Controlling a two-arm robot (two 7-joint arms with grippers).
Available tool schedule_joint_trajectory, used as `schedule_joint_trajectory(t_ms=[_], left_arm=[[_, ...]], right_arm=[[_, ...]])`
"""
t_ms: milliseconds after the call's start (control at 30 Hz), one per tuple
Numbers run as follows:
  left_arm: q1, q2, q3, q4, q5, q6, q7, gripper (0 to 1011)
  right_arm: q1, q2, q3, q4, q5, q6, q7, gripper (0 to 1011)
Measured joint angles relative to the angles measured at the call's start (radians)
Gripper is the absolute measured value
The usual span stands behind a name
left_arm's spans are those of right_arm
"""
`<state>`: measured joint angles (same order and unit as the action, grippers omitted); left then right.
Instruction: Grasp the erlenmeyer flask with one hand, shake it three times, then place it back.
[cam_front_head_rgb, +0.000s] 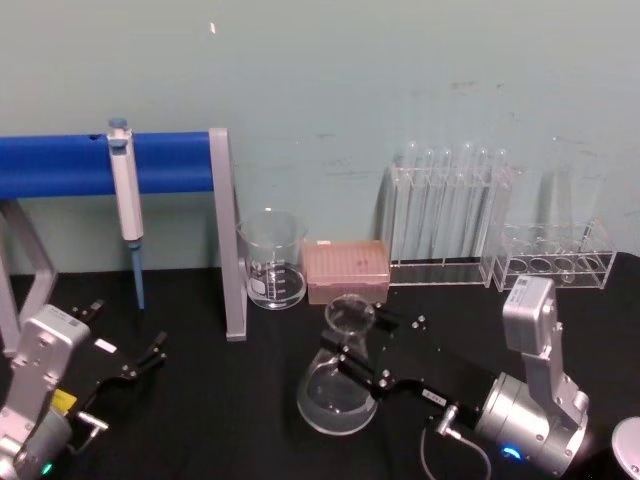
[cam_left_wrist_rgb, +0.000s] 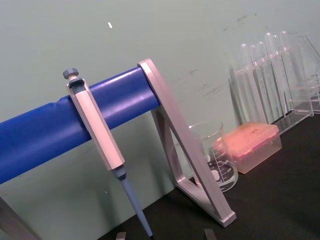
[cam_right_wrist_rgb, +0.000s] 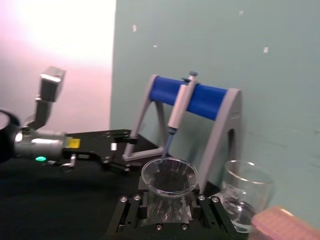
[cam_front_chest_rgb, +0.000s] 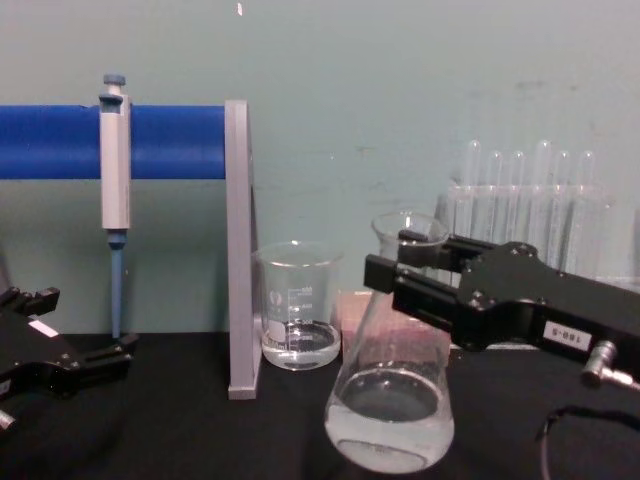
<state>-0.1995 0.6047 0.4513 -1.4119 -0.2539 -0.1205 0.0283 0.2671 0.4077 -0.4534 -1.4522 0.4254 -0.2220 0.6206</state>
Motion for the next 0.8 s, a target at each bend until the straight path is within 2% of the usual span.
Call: schedule_joint_trajectory(t_ms=[300,400,533,633,800], left_arm=[[0.0,0.0,0.0,0.0,0.0,0.0,0.0,1001],[0.0,0.0,0.0,0.0,0.0,0.0,0.0,1001],[0.0,0.0,0.0,0.0,0.0,0.0,0.0,1001],[0.0,0.0,0.0,0.0,0.0,0.0,0.0,1001],[0.0,0.0,0.0,0.0,0.0,0.0,0.0,1001]], right_arm=[[-0.016,-0.021,0.041,0.006,-0.028,-0.01,-0.099,459],[-0.028,-0.037,0.072,0.006,-0.053,-0.009,-0.162,459],[-0.036,-0.046,0.09,0.005,-0.066,-0.005,-0.197,459],[-0.049,-0.062,0.127,0.003,-0.09,0.008,-0.262,459],[-0.059,-0.073,0.159,0.002,-0.109,0.02,-0.308,459]])
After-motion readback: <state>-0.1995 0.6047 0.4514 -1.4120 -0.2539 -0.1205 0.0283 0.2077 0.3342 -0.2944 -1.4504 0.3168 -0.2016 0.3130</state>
